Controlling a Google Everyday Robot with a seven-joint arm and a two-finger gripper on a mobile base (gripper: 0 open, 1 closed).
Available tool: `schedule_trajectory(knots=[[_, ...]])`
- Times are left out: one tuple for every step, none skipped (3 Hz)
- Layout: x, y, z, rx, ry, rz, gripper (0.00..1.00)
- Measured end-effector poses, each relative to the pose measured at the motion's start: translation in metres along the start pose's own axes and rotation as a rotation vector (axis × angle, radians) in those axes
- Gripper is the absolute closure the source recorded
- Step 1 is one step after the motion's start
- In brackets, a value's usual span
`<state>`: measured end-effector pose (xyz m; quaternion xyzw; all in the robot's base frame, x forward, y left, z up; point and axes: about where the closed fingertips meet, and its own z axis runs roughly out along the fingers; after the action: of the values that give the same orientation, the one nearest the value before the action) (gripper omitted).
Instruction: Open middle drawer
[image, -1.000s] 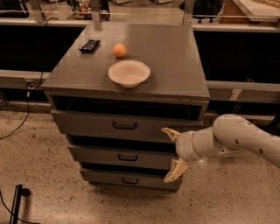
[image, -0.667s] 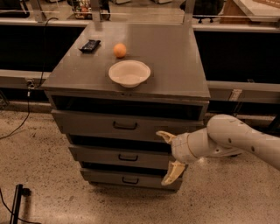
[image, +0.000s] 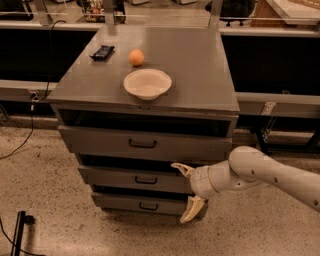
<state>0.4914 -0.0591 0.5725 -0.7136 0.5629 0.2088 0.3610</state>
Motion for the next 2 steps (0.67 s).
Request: schedule_trajectory(knots=[[0.0366, 0.0175, 0.0296, 0.055, -0.085, 0.017, 0.00], [0.0357, 0.0168, 0.0289, 0.055, -0.083, 0.015, 0.00]])
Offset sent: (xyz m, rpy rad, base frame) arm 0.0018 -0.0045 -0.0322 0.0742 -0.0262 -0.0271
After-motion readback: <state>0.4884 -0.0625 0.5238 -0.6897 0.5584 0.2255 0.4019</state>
